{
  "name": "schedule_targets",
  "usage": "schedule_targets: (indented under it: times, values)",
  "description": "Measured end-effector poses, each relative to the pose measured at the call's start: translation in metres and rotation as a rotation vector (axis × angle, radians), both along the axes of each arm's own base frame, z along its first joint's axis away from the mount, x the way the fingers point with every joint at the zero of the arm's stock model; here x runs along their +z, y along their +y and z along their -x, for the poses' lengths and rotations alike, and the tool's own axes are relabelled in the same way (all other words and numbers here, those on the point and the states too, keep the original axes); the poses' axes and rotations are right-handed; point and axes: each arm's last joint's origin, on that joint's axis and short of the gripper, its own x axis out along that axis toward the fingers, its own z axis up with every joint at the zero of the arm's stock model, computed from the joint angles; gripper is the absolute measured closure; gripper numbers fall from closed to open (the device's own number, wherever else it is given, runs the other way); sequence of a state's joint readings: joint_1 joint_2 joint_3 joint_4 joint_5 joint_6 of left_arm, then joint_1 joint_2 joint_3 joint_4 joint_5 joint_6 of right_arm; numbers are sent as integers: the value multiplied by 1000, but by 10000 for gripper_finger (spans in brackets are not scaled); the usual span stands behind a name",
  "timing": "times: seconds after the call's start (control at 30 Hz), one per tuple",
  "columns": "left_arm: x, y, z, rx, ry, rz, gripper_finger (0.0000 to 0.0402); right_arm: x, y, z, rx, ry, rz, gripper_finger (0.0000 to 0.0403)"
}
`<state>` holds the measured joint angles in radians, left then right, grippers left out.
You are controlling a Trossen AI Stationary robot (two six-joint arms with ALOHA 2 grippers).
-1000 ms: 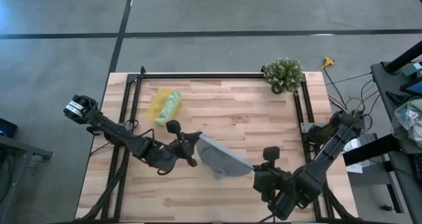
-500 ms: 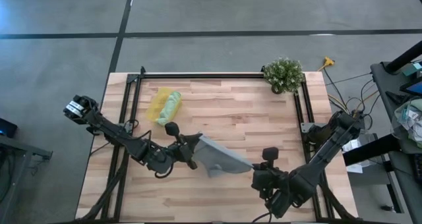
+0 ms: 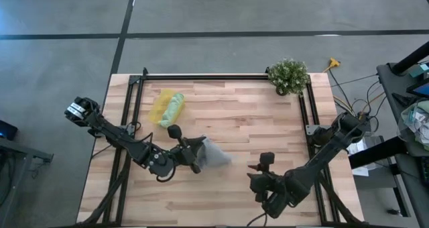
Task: Roll microfiber towels into tight, uniform cylinder then place into a basket
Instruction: Fold the gray towel
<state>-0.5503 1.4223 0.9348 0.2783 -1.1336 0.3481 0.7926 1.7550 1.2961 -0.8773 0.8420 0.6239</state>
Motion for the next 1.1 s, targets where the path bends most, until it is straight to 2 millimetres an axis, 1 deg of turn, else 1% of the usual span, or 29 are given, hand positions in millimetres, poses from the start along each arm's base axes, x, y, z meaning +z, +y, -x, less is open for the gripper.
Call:
schedule_targets:
  times: [0.13,0.27,0.37,0.47,0.53,0.63,0.73,0.83,1.03,1.1]
  values:
    - [0,-1,0,-6,1,1,401,-13,2,-10,-11,-124,-89,236]
    - [0,-1,0,-13,2,2,401,-31,10,-21,47,-273,-191,220]
    - [0,-1,0,-26,3,5,401,-43,13,-28,109,-337,-184,213]
    - [1,-3,1,-33,-2,9,401,-52,8,-34,139,-339,-134,211]
    - [6,-6,1,-39,-30,40,401,-56,3,-39,119,-342,-127,211]
    - [14,-10,1,-47,-78,95,401,-59,-6,-48,73,-363,-150,211]
    - [15,-15,3,-68,-81,100,401,-61,-9,-59,65,-423,-194,211]
    - [15,-18,5,-83,-81,102,401,-67,-8,-69,146,-416,-250,211]
    - [20,-20,5,-88,-116,122,401,-96,-4,-93,268,-292,-365,211]
    - [20,-19,5,-84,-117,117,401,-108,-1,-102,299,-256,-367,211]
